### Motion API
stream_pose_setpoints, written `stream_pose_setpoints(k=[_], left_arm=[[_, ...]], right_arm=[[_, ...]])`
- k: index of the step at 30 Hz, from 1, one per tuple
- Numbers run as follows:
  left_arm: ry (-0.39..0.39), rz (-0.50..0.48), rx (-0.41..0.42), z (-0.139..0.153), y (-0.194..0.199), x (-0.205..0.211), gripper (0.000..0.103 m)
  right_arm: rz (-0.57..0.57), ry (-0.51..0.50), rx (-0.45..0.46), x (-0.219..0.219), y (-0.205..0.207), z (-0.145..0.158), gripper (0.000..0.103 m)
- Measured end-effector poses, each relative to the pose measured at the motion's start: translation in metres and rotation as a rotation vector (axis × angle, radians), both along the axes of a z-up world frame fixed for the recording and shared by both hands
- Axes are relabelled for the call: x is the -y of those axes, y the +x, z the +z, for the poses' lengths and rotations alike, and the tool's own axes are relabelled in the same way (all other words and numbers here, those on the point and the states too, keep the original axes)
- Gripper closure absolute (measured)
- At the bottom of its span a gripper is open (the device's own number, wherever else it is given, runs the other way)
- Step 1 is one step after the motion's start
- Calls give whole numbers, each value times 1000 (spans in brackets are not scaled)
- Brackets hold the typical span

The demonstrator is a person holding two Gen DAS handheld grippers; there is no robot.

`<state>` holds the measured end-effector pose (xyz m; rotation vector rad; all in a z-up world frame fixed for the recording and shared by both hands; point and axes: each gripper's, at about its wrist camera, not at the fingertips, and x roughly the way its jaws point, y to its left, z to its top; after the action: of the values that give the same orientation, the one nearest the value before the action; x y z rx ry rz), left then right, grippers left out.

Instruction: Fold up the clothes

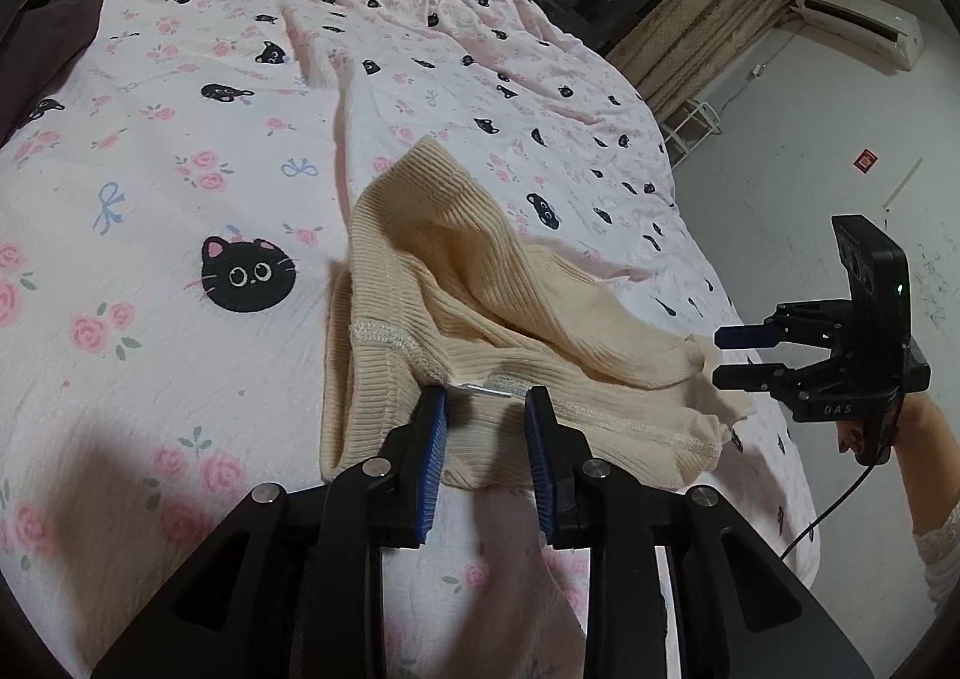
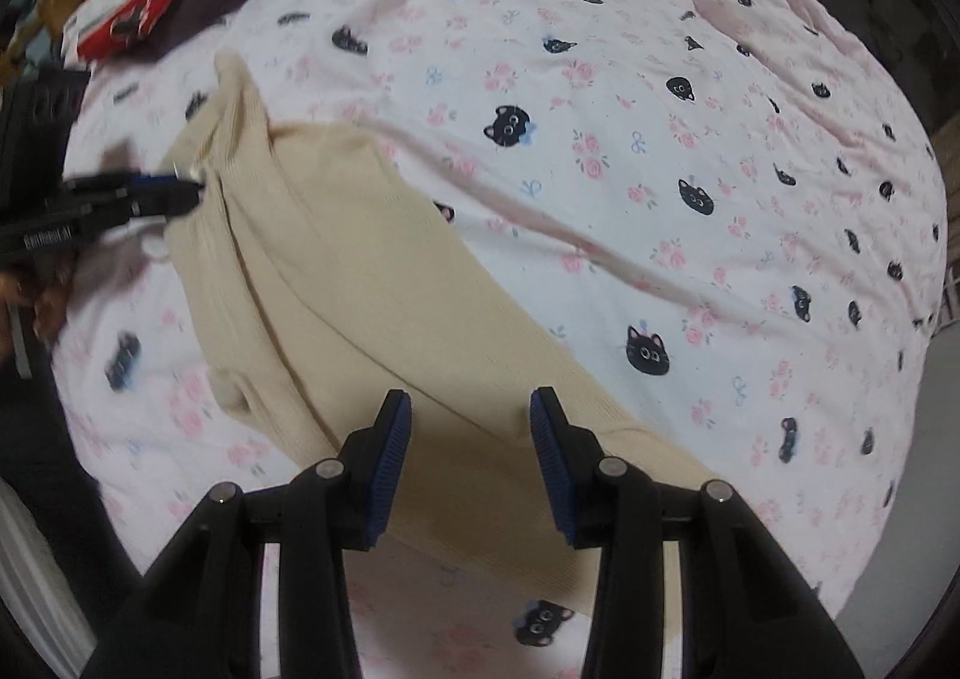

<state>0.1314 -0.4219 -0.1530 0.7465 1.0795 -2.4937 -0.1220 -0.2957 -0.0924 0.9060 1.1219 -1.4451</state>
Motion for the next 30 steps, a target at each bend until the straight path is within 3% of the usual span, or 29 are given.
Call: stream_pose_setpoints(k=[7, 8, 9, 11, 23, 28, 30], left_arm=[[2, 4, -58, -1, 3, 0, 76], [3, 5, -64, -1, 4, 0, 76], [4, 6, -70, -1, 5, 0, 76], [4, 9, -80, -1, 6, 0, 76], [-15, 20, -100, -2, 8, -3, 75], [-12, 20, -105, -3, 8, -3, 75], [-13, 21, -106, -3, 8, -3, 75]], right_arm=[[79, 67, -119, 1, 7, -26, 63], [87, 80, -130, 2, 7, -30, 69], [92, 91, -137, 4, 7, -33, 84], [90, 113, -134, 7, 4, -37, 101], [-13, 84, -116, 39, -29, -14, 101], [-87, 152, -193, 63, -42, -36, 100], [-102, 169, -223, 67, -43, -42, 91]])
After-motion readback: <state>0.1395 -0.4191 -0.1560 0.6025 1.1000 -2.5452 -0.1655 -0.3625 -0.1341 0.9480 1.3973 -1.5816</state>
